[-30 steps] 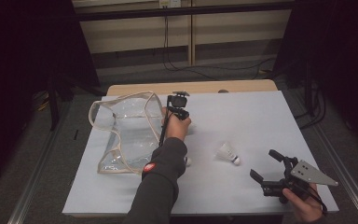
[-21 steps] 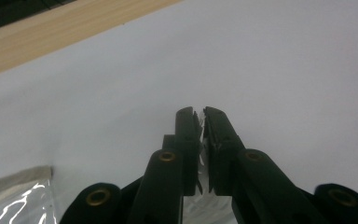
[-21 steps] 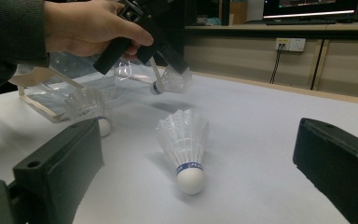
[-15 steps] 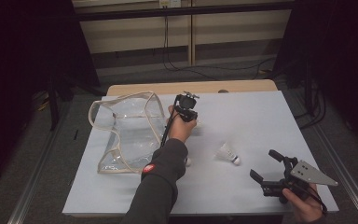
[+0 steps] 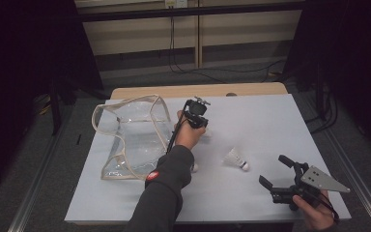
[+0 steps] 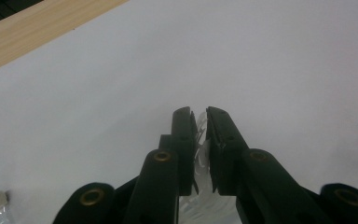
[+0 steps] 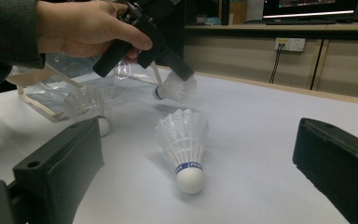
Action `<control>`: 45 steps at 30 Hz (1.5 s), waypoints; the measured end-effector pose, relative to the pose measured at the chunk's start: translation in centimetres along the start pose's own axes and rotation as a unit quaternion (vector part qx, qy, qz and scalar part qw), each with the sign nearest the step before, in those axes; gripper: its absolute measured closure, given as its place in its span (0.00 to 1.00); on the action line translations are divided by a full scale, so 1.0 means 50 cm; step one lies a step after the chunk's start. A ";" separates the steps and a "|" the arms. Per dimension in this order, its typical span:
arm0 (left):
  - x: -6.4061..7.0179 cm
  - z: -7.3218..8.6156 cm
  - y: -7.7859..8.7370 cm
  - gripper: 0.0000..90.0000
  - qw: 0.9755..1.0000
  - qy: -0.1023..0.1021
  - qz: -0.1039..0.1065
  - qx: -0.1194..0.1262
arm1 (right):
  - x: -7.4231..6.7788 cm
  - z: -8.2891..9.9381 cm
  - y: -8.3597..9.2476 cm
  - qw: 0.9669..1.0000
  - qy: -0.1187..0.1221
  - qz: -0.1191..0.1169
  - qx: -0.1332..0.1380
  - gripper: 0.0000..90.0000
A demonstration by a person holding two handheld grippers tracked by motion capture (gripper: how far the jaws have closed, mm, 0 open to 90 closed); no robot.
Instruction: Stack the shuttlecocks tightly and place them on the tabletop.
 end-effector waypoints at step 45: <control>0.001 0.008 -0.004 0.75 0.999 0.035 -0.007 -0.022 | 0.001 0.000 0.000 1.000 0.009 0.004 -0.003 0.01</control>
Point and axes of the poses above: each handheld gripper's, and its own axes: y roughly backward along the jaws, z roughly out of its underside, x roughly to its right, the point moved 5 cm from there along -y, roughly forward along the jaws, and after that the axes turned 1 degree about x, right-handed, at the moved point
